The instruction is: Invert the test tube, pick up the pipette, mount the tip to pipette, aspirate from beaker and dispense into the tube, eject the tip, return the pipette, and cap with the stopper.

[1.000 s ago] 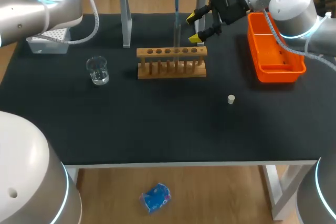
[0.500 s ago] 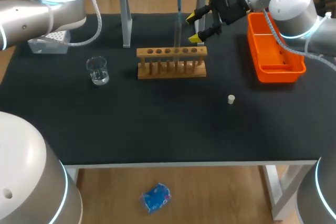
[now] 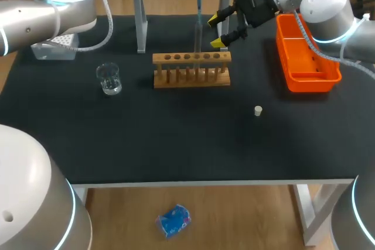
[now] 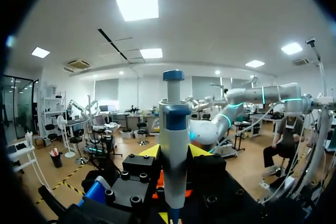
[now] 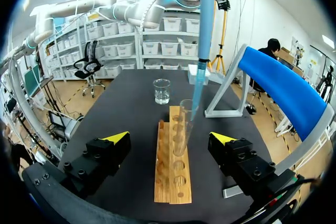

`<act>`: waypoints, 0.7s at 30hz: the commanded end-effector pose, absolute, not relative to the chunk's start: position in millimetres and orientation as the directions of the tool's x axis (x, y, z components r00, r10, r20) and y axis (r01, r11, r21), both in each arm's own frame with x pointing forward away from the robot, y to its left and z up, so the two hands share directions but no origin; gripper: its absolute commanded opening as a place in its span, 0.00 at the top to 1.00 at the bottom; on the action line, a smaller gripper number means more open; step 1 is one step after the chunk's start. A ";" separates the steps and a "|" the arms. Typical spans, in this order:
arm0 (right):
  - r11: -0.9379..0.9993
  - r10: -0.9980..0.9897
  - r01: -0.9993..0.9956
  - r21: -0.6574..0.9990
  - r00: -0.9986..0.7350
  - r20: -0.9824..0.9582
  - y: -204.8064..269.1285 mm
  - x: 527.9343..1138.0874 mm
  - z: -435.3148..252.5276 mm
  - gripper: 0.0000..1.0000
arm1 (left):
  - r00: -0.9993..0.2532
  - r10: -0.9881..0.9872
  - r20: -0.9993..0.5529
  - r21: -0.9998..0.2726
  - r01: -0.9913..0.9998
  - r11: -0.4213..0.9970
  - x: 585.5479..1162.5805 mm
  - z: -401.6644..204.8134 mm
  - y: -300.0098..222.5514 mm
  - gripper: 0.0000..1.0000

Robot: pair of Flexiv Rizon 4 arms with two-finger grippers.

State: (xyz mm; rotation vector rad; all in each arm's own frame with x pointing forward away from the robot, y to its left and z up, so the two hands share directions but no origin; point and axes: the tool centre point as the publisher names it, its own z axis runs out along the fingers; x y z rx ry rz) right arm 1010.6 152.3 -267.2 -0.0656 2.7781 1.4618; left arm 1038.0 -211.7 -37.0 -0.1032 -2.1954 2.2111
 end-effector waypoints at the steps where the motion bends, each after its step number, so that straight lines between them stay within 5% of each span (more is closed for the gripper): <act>1: 0.567 -0.036 -0.038 0.823 -0.999 -0.021 151.8 1010.4 -267.0 0.00 | -0.997 0.047 -0.055 -0.998 0.054 -0.015 1034.1 -32.9 -208.9 1.00; 21: 0.567 -0.036 -0.038 0.823 -0.999 -0.021 151.8 1010.4 -267.0 0.00 | -1.000 0.013 -0.018 -1.000 0.018 0.018 1031.4 -37.8 -199.0 1.00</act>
